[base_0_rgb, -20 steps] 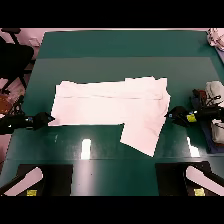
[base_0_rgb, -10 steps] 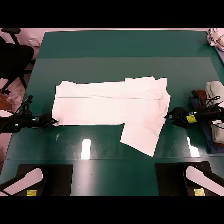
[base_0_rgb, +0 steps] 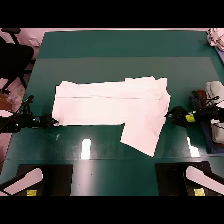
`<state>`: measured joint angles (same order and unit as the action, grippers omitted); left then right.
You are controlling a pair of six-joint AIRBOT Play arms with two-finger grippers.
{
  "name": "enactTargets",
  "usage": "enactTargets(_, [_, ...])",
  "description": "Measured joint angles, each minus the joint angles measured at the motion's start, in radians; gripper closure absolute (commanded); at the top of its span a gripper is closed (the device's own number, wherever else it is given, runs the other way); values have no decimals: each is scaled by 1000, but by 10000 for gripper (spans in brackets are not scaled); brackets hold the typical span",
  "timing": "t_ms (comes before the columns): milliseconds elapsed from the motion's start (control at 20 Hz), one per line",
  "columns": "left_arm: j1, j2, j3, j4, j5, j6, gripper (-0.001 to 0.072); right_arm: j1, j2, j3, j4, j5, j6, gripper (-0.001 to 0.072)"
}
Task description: Fold the shirts.
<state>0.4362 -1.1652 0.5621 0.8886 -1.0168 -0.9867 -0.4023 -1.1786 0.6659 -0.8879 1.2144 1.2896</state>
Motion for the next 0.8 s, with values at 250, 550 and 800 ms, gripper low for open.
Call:
enactTargets(250, [0,0,0,-3,-5,0,682,81,-85,2,19,-18,-10,146])
enactTargets(550, [0,-1,0,-4,-18,0,682,191,-80,-1,-2,-57,2,505])
enactTargets(800, [0,-1,2,-9,-35,0,683,212,7,-1,-5,-64,23,691])
